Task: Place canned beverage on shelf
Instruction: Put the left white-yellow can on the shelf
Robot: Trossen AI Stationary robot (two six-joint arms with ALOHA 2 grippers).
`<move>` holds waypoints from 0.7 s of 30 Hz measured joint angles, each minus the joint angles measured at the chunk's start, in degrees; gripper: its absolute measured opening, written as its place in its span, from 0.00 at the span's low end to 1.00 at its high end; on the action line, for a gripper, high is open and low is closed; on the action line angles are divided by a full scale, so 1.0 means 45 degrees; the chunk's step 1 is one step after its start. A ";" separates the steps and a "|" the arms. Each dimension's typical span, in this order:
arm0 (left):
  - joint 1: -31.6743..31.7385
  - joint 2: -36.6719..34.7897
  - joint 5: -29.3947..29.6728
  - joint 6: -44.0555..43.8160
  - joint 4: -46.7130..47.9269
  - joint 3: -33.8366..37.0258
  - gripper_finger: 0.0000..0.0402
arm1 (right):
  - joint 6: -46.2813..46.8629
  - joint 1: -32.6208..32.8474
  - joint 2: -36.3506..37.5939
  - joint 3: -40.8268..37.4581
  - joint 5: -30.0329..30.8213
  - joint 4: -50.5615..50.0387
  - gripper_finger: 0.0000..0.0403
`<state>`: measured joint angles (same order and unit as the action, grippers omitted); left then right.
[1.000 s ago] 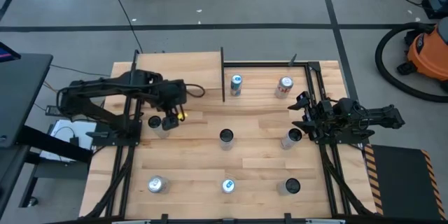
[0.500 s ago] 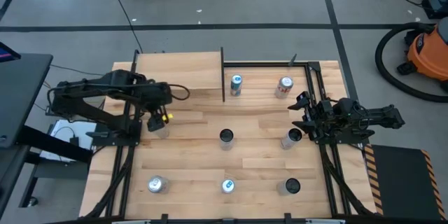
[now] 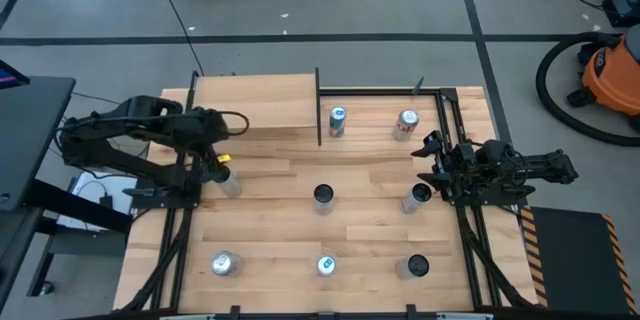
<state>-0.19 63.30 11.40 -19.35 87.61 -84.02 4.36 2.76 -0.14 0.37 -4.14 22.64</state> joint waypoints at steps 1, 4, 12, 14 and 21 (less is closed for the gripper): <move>0.0000 -0.0138 -0.0001 0.0000 -0.0096 0.0294 0.79 | 0.0001 -0.0002 0.0004 -0.0001 0.0000 0.0001 0.71; -0.0004 -0.0641 -0.0006 0.0019 -0.0712 0.1686 0.79 | -0.0001 -0.0002 0.0001 -0.0002 0.0000 0.0002 0.71; -0.0170 -0.2044 -0.0016 -0.0533 -0.1822 0.4354 0.79 | -0.0001 0.0001 0.0002 0.0002 0.0000 0.0003 0.71; -0.0165 -0.2247 -0.0116 -0.0768 -0.1953 0.5018 0.79 | 0.0001 -0.0003 -0.0001 0.0000 0.0000 -0.0002 0.71; -0.0170 -0.2580 -0.0870 -0.0883 -0.3321 0.6961 0.79 | 0.0001 -0.0003 0.0003 -0.0002 0.0000 0.0003 0.71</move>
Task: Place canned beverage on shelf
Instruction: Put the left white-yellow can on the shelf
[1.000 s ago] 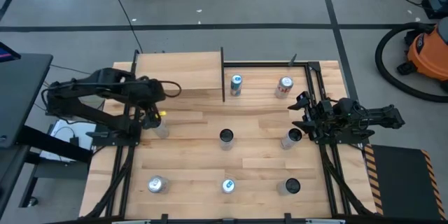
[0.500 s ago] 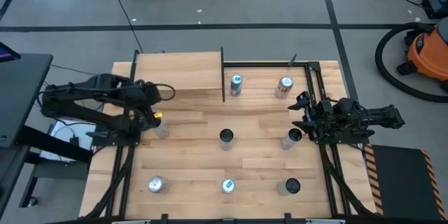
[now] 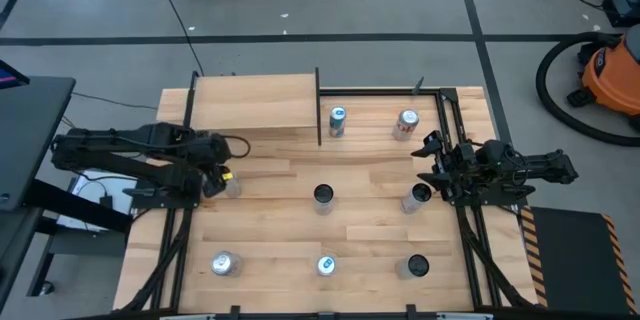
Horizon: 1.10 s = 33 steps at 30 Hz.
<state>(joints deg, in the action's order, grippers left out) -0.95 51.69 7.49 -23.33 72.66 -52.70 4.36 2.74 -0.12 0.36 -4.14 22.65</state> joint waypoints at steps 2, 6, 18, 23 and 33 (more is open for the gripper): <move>0.0005 -0.0016 -0.0251 0.0024 -0.0265 0.0195 0.79 | 0.0000 0.0001 -0.0001 0.0005 0.0000 -0.0007 0.71; 0.0000 -0.0038 -0.0311 0.0071 -0.0465 0.0255 0.79 | -0.0004 0.0001 0.0001 0.0001 0.0000 -0.0001 0.71; 0.0079 -0.0181 -0.0128 0.0402 -0.0056 -0.0010 0.79 | 0.0000 0.0004 -0.0004 0.0001 0.0000 -0.0005 0.71; 0.0384 -0.0181 -0.0127 0.0458 -0.0109 -0.0552 0.79 | 0.0000 0.0004 -0.0004 0.0004 0.0000 -0.0005 0.71; 0.0389 -0.0152 -0.0777 0.0082 -0.0417 0.0217 0.79 | 0.0000 0.0004 -0.0004 0.0005 0.0000 -0.0005 0.71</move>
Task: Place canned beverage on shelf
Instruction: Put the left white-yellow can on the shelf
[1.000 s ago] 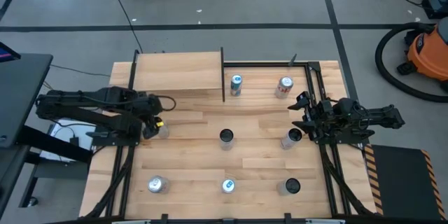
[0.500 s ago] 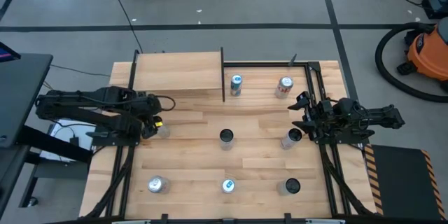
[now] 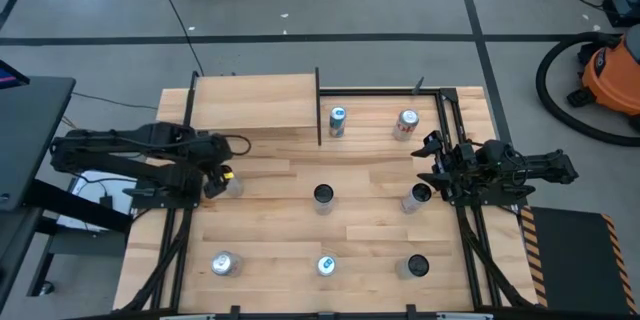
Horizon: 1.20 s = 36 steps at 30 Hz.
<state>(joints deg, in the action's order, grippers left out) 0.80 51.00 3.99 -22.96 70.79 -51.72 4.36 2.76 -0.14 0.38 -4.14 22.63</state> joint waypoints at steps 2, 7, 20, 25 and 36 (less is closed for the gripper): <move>0.0000 -0.0004 -0.0172 -0.0010 -0.0161 0.0168 0.79 | 0.0000 -0.0004 0.0000 -0.0005 0.0000 0.0000 0.71; 0.0000 0.0000 -0.0218 -0.0010 -0.0453 0.0354 0.79 | 0.0000 -0.0004 0.0000 -0.0003 0.0000 0.0000 0.71; 0.0000 0.0000 0.0097 -0.0396 -0.0476 0.0354 0.79 | 0.0000 -0.0004 0.0000 -0.0005 0.0000 0.0000 0.71; 0.0000 0.0138 0.0097 -0.0433 -0.0470 0.0354 0.79 | -0.0001 -0.0004 0.0000 -0.0001 0.0000 0.0000 0.71; -0.0005 0.0815 0.0099 -0.0432 -0.0522 0.0344 0.79 | -0.0002 0.0000 0.0000 -0.0005 -0.0003 0.0023 0.71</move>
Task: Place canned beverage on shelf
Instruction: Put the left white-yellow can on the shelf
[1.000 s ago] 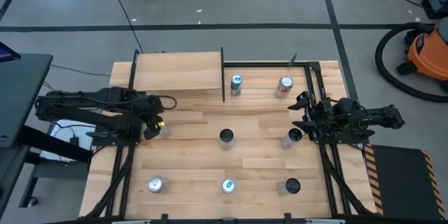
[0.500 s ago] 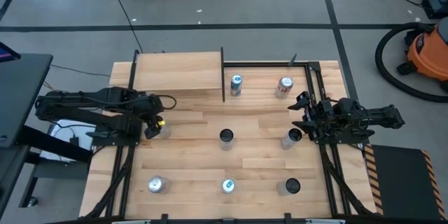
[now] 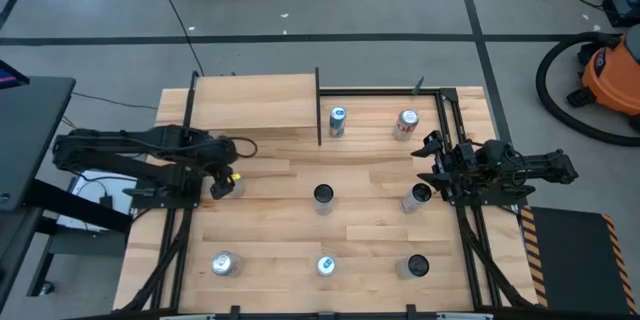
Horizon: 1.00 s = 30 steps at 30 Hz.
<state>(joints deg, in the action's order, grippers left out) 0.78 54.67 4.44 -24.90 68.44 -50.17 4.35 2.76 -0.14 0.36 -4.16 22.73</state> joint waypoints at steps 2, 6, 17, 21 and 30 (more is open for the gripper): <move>0.0000 0.0189 -0.0003 0.0009 0.0109 0.0000 0.79 | 0.0002 -0.0003 0.0000 0.0000 -0.0001 -0.0018 0.71; 0.0000 0.0380 -0.0003 0.0014 0.0100 0.0000 0.79 | -0.0003 -0.0003 -0.0012 0.0002 -0.0002 -0.0016 0.71; 0.0000 0.0365 -0.0008 0.0016 0.0162 0.0000 0.77 | -0.0001 -0.0001 -0.0015 0.0003 0.0001 -0.0016 0.71; 0.0000 0.0356 -0.0008 0.0057 0.0176 0.0000 0.70 | -0.0001 -0.0003 -0.0015 0.0003 0.0003 -0.0013 0.71; 0.0005 0.0351 -0.0166 0.0463 0.0173 -0.0010 0.64 | 0.0002 -0.0003 -0.0015 0.0004 0.0001 -0.0015 0.71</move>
<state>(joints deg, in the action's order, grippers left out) 0.80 56.25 3.69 -22.82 69.22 -50.22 4.36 2.75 -0.21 0.38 -4.15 22.67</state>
